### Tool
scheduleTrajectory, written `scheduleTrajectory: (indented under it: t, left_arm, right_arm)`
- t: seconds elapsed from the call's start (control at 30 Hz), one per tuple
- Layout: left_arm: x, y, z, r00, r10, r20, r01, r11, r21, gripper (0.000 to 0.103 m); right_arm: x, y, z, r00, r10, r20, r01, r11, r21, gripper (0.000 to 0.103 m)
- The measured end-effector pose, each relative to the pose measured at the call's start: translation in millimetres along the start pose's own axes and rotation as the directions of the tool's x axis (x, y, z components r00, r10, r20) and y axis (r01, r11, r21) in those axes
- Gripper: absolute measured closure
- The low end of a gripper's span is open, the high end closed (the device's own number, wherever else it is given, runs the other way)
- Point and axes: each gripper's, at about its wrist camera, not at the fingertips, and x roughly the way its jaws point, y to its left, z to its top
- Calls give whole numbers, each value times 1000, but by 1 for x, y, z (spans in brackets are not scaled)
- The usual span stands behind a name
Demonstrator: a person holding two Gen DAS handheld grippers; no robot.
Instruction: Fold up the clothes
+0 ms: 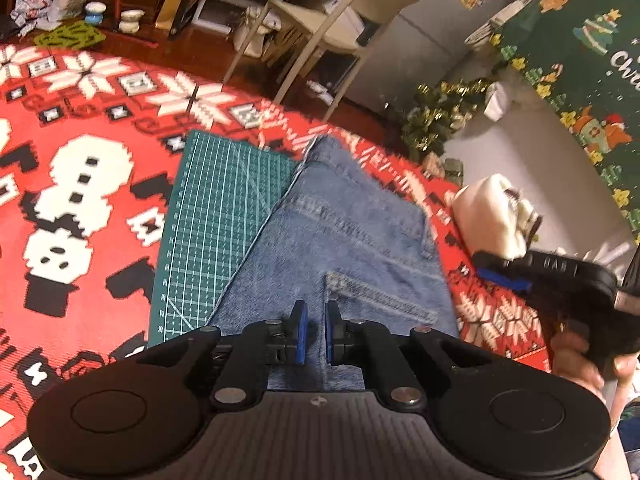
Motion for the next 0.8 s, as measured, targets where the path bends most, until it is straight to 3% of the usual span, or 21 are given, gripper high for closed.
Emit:
scheduleTrajectory:
  t: [0.13,0.2,0.5,0.63,0.8]
  left_arm:
    - [-14,-2,-3,1000,-17,11,17,1000,-13,94]
    - [-19,-3,-9,1000,-6,5,6,1000,-21,82]
    - [-46,-2,-35,999,40,-25,-41,999,-26,82]
    - [-56,16,-50,996,85,-38,-89,990,-111,82]
    - [-71,29,-61,997,73,-27,-76,979,-188,82]
  right_arm:
    - [-24,12,-17,999,43,-16,-43,998,-40,81]
    - [-36,18,-29,998,55,-36,-57,997,-52,81]
    - [-89,51,-81,988,125,-87,-134,986,-100,81]
    - [-93,47,-110,988,75,-136,-88,992,-89,81]
    - [-103,37,-119,987,61,-145,-71,995,-67,80]
